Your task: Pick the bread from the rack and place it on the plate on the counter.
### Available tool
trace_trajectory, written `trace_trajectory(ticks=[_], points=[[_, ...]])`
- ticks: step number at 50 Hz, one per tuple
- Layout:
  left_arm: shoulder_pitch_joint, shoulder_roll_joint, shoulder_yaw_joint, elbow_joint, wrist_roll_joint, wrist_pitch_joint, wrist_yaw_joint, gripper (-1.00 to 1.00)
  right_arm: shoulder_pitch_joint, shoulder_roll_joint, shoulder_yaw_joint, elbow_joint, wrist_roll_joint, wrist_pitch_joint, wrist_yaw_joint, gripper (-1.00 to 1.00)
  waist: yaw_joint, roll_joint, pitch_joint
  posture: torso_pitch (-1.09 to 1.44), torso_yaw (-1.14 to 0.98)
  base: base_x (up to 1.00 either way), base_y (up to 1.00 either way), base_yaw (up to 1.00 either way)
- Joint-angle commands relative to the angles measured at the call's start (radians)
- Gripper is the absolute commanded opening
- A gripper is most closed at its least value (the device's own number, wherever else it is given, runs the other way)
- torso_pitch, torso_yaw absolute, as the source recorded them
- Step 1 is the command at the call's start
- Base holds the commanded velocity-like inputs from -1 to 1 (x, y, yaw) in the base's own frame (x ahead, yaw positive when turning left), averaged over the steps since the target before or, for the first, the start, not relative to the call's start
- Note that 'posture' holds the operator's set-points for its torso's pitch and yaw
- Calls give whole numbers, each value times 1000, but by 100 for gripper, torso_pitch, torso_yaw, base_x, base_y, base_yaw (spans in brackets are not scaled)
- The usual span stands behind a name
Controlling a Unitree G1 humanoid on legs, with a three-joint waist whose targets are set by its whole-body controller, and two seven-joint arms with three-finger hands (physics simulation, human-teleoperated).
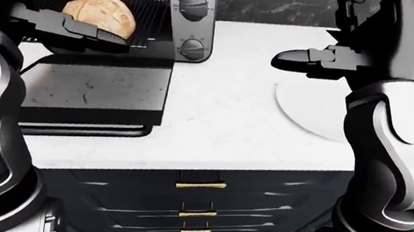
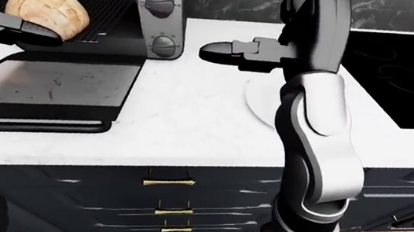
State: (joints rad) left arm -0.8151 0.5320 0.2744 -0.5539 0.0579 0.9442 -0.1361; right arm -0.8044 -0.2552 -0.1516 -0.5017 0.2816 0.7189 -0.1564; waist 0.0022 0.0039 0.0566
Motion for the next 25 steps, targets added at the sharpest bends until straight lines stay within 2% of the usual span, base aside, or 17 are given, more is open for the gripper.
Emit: trace_trajectory(ticks=[1, 10, 14, 25], points=[[-23, 13, 11, -8, 8, -22, 6, 100, -28, -7, -4, -22, -1, -30, 2, 100, 1, 0, -24, 0, 0, 0, 0, 0], [-5, 21, 7, -10, 32, -23, -12, 100, -21, -1, 2, -14, -10, -42, 9, 100, -4, 2, -26, 0, 0, 0, 0, 0], [7, 41, -13, -4, 89, -29, -45, 100, -21, 1, 1, -13, -11, -44, 10, 100, -5, 2, -25, 0, 0, 0, 0, 0], [-2, 6, -33, 43, 200, -52, -112, 100, 0, -1, -3, -26, -8, -47, 11, 100, -3, -1, -25, 0, 0, 0, 0, 0]])
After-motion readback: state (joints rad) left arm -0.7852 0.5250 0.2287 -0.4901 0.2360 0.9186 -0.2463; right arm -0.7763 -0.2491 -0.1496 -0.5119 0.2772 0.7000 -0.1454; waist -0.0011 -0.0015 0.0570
